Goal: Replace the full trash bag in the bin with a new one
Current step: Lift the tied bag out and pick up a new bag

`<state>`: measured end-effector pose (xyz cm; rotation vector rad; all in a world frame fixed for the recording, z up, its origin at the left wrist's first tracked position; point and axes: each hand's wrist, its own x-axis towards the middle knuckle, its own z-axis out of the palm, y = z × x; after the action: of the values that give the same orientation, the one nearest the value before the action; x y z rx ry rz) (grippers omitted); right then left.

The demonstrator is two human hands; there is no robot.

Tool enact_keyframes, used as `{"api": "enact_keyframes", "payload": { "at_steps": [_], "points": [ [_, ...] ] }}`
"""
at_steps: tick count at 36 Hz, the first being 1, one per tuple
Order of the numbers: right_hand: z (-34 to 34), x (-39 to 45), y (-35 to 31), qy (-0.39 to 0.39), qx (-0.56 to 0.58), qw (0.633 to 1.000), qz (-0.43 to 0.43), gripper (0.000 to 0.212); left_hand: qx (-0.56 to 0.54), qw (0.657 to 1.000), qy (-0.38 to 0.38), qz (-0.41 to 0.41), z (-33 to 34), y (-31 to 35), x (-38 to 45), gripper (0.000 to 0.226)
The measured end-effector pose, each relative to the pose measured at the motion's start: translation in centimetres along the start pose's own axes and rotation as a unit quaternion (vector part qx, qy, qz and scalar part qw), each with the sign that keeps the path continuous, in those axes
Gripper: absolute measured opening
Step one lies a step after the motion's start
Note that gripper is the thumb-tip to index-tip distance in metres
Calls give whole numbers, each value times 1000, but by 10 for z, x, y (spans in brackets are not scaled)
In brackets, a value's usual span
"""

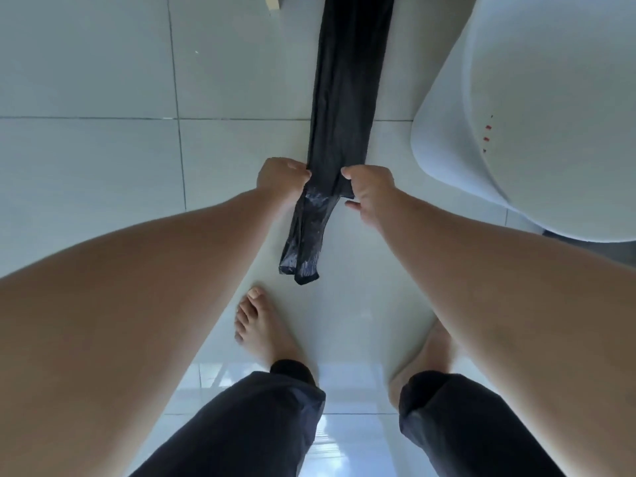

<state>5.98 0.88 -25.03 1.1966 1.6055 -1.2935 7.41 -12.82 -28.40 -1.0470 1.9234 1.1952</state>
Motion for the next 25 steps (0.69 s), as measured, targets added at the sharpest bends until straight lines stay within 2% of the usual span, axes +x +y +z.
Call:
{"api": "enact_keyframes", "payload": {
  "at_steps": [2,4,6,9,11,13,16,18,21,25],
  "points": [
    [-4,-13,-2,13,-9,1000,-23,11,-23,999,-32,-20,-4,3,-18,15],
    [-9,-30,-5,40,-33,997,-63,14,-56,996,-54,-32,-14,10,-38,23],
    [-17,-54,-9,38,-67,993,-92,17,-66,996,-54,-25,-27,18,-60,29],
    [-32,-85,-13,31,-115,986,-121,31,-105,993,-40,-29,-45,25,-89,15],
    [-44,-108,-19,23,-118,983,-139,34,-135,990,-33,-37,-59,33,-112,16],
    [-54,-131,-27,9,-114,983,-143,34,-158,986,-34,-42,-73,43,-133,14],
    [-67,-165,-42,-55,-84,986,-134,15,-180,982,-31,-51,-92,66,-166,15],
    [-75,-185,-51,-69,-73,985,-142,23,-189,981,-26,-44,-102,79,-183,18],
    [-84,-210,-63,-44,-55,983,-170,26,-198,980,-30,-18,-112,91,-197,22],
    [-100,-230,-79,27,-6,984,-173,23,-145,989,33,-8,-133,104,-209,19]
  ]
}}
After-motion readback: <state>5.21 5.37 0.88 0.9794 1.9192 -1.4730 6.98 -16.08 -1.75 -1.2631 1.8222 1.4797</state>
